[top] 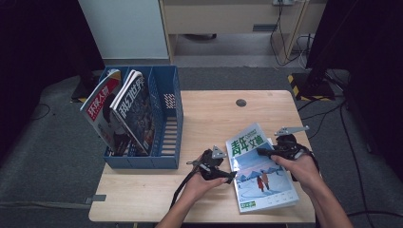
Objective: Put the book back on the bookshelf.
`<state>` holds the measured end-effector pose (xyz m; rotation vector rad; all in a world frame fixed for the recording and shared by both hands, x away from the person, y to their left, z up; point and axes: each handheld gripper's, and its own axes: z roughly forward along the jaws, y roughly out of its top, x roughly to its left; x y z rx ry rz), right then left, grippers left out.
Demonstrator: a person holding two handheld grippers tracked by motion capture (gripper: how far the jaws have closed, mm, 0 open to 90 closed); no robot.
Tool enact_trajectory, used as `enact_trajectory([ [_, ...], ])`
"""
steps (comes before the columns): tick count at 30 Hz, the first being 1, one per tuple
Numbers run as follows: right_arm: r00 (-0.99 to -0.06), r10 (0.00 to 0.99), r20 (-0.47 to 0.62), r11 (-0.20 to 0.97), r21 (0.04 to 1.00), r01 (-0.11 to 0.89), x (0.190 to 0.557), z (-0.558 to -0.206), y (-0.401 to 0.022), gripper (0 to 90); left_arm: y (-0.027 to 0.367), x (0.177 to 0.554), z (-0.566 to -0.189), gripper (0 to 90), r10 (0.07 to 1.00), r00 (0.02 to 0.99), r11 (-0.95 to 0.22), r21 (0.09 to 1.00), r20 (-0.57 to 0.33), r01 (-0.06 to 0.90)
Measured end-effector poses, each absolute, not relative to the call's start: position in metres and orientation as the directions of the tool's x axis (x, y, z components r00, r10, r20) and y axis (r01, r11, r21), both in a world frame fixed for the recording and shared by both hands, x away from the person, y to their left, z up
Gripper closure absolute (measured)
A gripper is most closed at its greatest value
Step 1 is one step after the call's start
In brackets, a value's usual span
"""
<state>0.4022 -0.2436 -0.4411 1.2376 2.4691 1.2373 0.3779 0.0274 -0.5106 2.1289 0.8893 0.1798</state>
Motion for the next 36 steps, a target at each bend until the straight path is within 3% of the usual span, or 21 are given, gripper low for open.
enact_trajectory([
  [23,-0.684,0.704,0.192,0.358,0.735,0.575,0.404,-0.406,-0.236,81.1,0.024,0.392,-0.51,12.4,0.641,0.717,-0.34,0.736,-0.274,0.585],
  [36,-0.696,0.696,0.177,0.366,0.747,0.556,0.404,-0.395,-0.233,81.0,0.011,0.401,-0.514,9.5,0.582,0.734,-0.315,0.735,-0.35,0.6],
])
